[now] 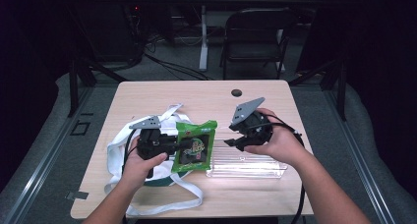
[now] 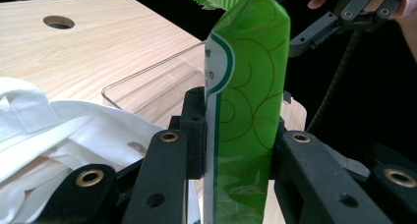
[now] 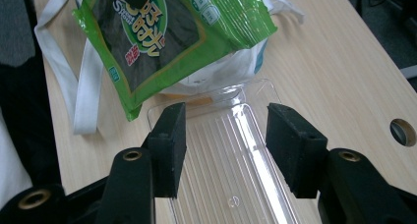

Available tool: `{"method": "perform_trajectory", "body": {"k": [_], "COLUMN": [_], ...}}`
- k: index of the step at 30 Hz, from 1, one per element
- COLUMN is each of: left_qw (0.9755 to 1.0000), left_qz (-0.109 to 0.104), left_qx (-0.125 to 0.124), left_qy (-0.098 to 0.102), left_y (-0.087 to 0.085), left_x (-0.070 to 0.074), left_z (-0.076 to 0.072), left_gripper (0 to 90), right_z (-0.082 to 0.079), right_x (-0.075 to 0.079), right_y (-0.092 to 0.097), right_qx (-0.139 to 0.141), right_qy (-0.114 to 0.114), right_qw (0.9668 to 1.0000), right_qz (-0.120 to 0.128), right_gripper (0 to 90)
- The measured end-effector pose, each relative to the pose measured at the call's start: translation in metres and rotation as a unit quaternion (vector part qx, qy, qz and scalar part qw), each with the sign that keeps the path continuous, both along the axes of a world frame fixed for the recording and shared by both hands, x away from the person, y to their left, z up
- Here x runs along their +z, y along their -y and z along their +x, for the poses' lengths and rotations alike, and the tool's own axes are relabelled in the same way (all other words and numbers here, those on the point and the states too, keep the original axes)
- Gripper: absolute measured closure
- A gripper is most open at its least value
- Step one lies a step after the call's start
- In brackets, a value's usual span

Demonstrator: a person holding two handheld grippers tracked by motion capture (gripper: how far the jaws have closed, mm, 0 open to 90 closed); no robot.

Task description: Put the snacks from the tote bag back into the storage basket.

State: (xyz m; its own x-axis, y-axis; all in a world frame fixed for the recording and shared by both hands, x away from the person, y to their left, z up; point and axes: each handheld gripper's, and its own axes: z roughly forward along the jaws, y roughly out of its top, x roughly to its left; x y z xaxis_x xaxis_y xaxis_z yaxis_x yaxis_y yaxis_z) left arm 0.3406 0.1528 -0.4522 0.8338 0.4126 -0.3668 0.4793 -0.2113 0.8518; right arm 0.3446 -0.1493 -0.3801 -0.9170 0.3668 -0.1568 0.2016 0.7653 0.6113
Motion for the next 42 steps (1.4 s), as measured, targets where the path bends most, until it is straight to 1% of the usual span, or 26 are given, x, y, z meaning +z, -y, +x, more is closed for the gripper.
{"method": "perform_trajectory", "body": {"k": [1,4,6,11,12,15,16,17,20,21,23,24,25,28,32,35,38,39,42], "left_qw": [1.0,1.0,1.0,1.0,1.0,1.0,1.0,1.0,1.0,1.0,1.0,1.0,1.0,1.0,1.0,1.0,1.0,1.0,0.9999], "left_qz": [0.0,0.0,-0.001,-0.001,0.0,-0.001,0.001,0.0,0.0,0.0,-0.001,-0.002,-0.001,-0.002,-0.002,-0.002,-0.002,-0.002,-0.001], "left_qx": [0.0,0.0,0.0,0.0,-0.001,-0.003,-0.003,-0.003,-0.004,-0.005,-0.006,-0.007,-0.007,-0.007,-0.008,-0.009,-0.009,-0.009,-0.011], "left_qy": [0.0,0.001,0.001,0.001,0.001,0.001,0.001,0.001,-0.001,0.0,0.0,0.0,0.0,0.0,-0.001,-0.001,-0.002,-0.001,-0.001], "left_y": [0.0,0.0,0.0,0.001,0.001,0.001,0.001,0.002,0.002,0.002,0.003,0.003,0.003,0.004,0.004,0.005,0.005,0.005,0.006], "left_x": [0.0,0.0,0.0,0.0,0.0,0.0,0.0,0.0,0.0,0.0,0.0,0.0,0.0,0.0,0.0,0.0,0.0,0.0,0.0], "left_z": [0.0,0.0,0.0,-0.001,-0.001,-0.001,-0.001,-0.001,-0.001,-0.001,-0.001,-0.002,-0.002,-0.002,-0.002,-0.002,-0.002,-0.002,-0.002], "left_gripper": [73.1,73.2,73.2,73.2,73.1,73.2,73.2,73.2,73.2,73.2,73.2,73.2,73.2,73.2,73.2,73.2,73.2,73.2,73.2], "right_z": [0.001,0.005,0.007,0.011,0.012,0.015,0.016,0.017,0.02,0.021,0.022,0.022,0.023,0.023,0.025,0.025,0.025,0.025,0.025], "right_x": [0.002,0.006,0.009,0.018,0.019,0.025,0.025,0.028,0.032,0.036,0.038,0.039,0.04,0.043,0.046,0.046,0.047,0.047,0.047], "right_y": [-0.002,-0.008,-0.012,-0.019,-0.021,-0.023,-0.024,-0.024,-0.025,-0.025,-0.025,-0.025,-0.025,-0.025,-0.026,-0.028,-0.03,-0.03,-0.031], "right_qx": [0.004,0.015,0.022,0.034,0.036,0.038,0.035,0.036,0.033,0.032,0.033,0.032,0.032,0.031,0.033,0.034,0.036,0.037,0.038], "right_qy": [0.001,-0.005,-0.009,-0.009,-0.01,-0.01,-0.011,-0.011,-0.016,-0.015,-0.015,-0.015,-0.015,-0.015,-0.013,-0.013,-0.012,-0.012,-0.014], "right_qw": [0.9999,0.9993,0.9988,0.9973,0.9974,0.9969,0.9973,0.9969,0.9968,0.9966,0.9964,0.9968,0.9967,0.9969,0.996,0.9962,0.9959,0.9954,0.9954], "right_qz": [-0.012,-0.035,-0.044,-0.064,-0.062,-0.068,-0.063,-0.069,-0.071,-0.074,-0.077,-0.072,-0.073,-0.071,-0.082,-0.078,-0.082,-0.088,-0.087], "right_gripper": [50.4,50.5,50.6,50.9,51.0,50.6,50.4,50.2,49.6,49.2,49.1,48.6,48.6,48.4,48.3,48.1,48.0,48.0,48.0]}}
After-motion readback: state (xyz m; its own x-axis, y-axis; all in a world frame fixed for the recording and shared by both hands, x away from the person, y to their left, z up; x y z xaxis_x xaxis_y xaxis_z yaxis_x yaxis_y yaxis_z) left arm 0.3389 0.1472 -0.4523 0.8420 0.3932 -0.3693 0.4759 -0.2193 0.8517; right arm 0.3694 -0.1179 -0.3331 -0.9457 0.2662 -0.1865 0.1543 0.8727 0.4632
